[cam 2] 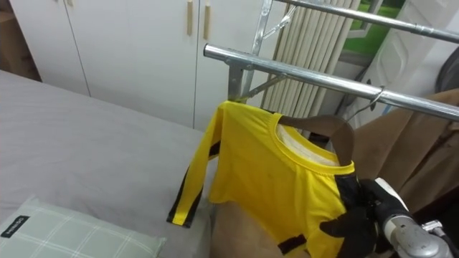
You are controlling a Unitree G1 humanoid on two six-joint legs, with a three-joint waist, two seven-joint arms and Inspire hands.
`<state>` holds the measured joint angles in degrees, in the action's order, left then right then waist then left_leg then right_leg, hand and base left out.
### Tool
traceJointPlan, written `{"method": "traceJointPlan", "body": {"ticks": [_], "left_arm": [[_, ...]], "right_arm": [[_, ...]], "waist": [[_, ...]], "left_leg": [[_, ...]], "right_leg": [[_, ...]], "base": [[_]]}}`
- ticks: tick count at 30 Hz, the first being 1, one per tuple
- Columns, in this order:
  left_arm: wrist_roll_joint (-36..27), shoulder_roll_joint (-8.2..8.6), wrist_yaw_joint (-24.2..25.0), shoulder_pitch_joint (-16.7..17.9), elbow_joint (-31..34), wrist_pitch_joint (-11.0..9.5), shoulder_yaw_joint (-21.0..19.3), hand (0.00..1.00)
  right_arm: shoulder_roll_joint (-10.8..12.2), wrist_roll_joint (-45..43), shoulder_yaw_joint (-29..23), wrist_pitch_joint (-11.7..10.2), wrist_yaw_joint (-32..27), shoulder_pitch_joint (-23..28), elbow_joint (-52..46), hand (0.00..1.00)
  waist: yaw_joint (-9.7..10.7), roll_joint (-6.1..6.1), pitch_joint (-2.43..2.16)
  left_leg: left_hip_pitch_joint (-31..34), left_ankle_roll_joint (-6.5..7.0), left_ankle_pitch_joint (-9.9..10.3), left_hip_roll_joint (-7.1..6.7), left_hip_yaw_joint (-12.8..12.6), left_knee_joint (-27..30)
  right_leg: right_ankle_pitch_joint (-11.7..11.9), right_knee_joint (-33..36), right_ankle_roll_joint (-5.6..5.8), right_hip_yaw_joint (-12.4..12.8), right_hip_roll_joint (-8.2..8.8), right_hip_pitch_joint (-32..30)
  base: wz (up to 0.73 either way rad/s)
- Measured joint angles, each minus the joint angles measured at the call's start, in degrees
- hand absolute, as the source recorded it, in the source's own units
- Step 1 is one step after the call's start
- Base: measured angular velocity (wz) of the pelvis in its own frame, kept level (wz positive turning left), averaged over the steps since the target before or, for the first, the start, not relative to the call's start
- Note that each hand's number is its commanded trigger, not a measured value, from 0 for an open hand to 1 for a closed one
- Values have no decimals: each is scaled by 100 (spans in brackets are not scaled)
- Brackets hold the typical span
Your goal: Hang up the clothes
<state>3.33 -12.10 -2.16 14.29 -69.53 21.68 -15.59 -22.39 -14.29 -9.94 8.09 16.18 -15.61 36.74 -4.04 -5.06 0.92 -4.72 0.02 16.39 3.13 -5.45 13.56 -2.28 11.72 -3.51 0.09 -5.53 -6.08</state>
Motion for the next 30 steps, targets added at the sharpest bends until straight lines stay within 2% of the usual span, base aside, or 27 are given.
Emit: {"method": "traceJointPlan", "body": {"ticks": [6,13,17,30], "left_arm": [[1,-6,0,-1,-1,0,0,0],[5,-6,0,-1,-3,0,0,0],[5,-10,0,-2,-2,0,-2,0],[3,-15,0,-18,-3,1,-7,0]], "right_arm": [[0,-1,0,-89,-29,-3,52,0],[1,-1,5,-93,-17,-3,52,0],[1,-104,5,-46,-12,-2,-98,0],[0,-382,10,-49,-101,-3,-216,0]], "waist": [[-4,19,-7],[-6,16,-17],[-7,-5,-51],[-2,3,-50]], "left_leg": [[-39,-11,-4,10,0,8],[-7,-13,-4,9,-19,8],[6,-22,-10,8,-19,8],[11,-54,-23,20,-45,7]], "right_leg": [[5,1,-9,2,-14,2],[13,4,-20,19,-16,1],[21,6,-29,26,-22,-40],[34,5,-51,74,-56,-68]], "base": [[0],[0],[-1],[-1]]}}
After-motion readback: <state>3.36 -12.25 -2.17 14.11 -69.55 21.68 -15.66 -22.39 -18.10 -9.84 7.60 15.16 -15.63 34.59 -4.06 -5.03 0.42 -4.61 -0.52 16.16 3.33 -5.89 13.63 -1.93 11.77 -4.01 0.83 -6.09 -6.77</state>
